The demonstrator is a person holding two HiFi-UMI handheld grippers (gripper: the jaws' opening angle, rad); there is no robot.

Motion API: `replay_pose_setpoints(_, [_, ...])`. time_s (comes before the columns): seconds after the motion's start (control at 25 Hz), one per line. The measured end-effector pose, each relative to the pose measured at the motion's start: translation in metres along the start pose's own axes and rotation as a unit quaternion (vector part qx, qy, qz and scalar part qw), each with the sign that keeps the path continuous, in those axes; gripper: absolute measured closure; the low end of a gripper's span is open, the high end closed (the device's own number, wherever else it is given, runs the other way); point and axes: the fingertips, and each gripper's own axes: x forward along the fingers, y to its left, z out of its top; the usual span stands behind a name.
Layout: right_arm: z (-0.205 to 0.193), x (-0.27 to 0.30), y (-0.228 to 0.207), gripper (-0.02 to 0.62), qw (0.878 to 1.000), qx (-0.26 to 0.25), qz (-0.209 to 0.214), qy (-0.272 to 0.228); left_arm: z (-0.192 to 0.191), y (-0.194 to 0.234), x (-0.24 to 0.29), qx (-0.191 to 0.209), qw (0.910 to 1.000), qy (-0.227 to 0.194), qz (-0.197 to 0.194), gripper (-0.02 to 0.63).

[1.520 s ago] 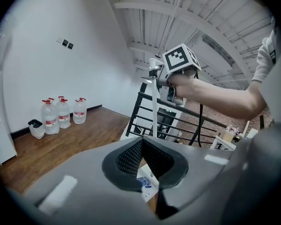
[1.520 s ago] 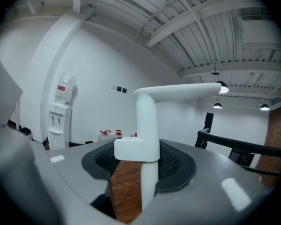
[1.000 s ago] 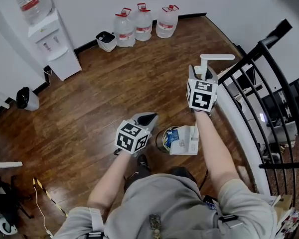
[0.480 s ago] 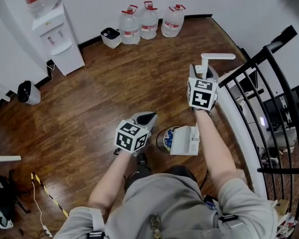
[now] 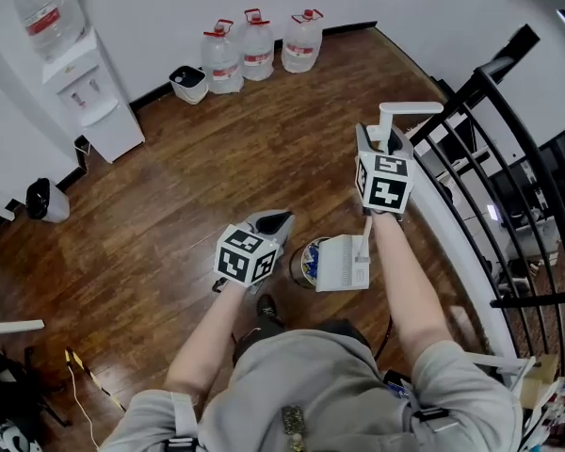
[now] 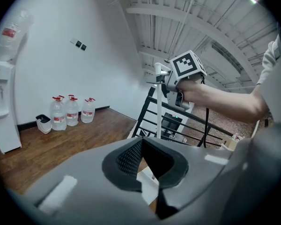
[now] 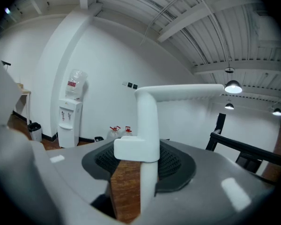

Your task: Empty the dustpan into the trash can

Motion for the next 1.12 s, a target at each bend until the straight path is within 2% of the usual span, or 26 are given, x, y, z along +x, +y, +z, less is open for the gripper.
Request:
replay_pose_setpoints(0.32, [-0.013,-0.049,-0.071,0.396,0.999,0.039,-0.018,-0.016,-0.001,-0.053,0.043,0.042,0.9971,0.036,-0.053,0.601])
replay_pose_setpoints(0.48, [-0.028,-0.082,-0.118,0.396,0.997,0.063,-0.039,-0.022,0.003,-0.084,0.069,0.061,0.9949,0.041,-0.069,0.601])
replay_pose_setpoints(0.84, [-0.072,-0.17,-0.213,0.396,0.988,0.128,-0.077,-0.039,-0.006,-0.18,0.12,0.111,0.9851,0.063,-0.115,0.601])
replay_pose_setpoints(1.12, [-0.065,-0.243,-0.274,0.396,0.981,0.154,-0.089,-0.081,-0.026,-0.251,0.149,0.133,0.9778,0.084,-0.138,0.601])
